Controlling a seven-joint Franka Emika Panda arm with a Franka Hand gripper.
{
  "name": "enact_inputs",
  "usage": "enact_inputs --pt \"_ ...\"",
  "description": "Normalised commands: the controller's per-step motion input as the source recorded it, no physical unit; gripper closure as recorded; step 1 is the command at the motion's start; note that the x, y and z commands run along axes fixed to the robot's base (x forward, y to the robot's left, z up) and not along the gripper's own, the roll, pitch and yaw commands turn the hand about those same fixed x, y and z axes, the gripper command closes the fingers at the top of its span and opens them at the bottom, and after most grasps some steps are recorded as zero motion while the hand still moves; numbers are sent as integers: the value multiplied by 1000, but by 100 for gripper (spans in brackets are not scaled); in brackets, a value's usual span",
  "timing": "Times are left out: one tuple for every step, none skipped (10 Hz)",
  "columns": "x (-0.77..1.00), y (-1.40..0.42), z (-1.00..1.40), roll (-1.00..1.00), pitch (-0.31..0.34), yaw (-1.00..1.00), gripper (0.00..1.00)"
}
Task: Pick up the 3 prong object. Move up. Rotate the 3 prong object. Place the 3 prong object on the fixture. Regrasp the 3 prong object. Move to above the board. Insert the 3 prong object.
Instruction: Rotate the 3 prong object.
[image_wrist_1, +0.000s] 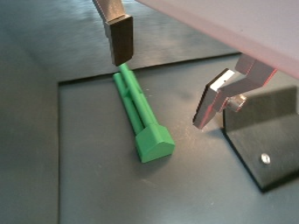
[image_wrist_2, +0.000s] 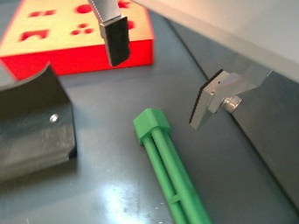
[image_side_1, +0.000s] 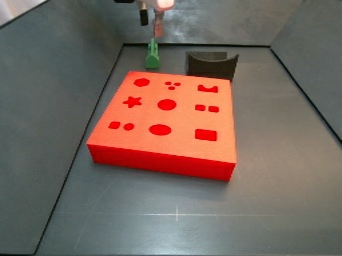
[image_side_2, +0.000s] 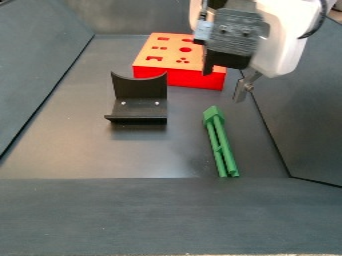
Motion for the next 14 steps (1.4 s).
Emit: enact_inputs --pt "36 7 -41 3 -8 1000 0" --pt "36 7 -41 4 -9 1000 0" --pt "36 7 -40 4 -9 1000 0" --pt "36 7 -40 4 -10 1000 0" --pt "36 7 -40 5 -11 1000 0" --pt "36 7 -40 5 -12 1000 0" --pt "36 7 -40 6 -13 1000 0" --pt "36 7 -40 6 -14 1000 0" --pt "36 7 -40 7 -16 1000 0" --pt "36 7 -40 8 -19 1000 0" --pt "36 6 -40 9 -22 1000 0" --pt "36 6 -40 12 -28 1000 0" --pt "36 6 -40 14 -32 1000 0" --pt "36 6 -40 15 -35 731 0"
